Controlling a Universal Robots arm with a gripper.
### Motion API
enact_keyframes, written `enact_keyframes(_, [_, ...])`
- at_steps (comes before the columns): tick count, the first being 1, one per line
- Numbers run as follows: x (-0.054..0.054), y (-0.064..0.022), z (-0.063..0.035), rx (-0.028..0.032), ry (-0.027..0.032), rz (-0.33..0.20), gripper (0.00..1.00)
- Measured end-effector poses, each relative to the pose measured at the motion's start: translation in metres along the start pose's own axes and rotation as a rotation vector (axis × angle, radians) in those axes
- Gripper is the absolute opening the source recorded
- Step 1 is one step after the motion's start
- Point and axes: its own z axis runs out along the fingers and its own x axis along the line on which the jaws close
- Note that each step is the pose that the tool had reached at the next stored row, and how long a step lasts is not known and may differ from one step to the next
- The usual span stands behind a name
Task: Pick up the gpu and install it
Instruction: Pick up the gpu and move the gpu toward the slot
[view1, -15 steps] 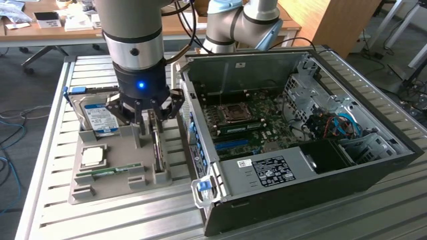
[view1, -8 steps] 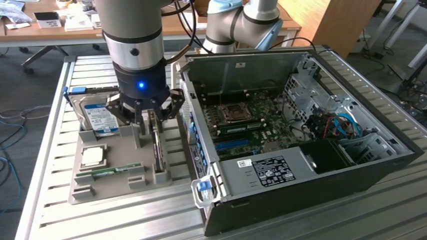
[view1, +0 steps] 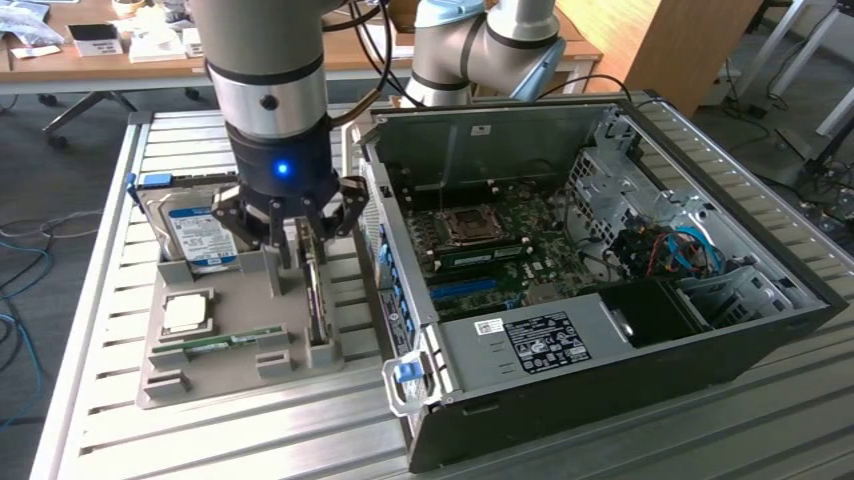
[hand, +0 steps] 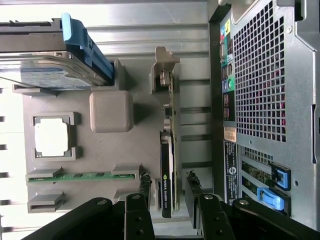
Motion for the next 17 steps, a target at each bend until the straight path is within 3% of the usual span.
enact_keyframes(17, [0.0002, 0.0034, 0.0004, 0.0000, 0.0000, 0.000, 0.42])
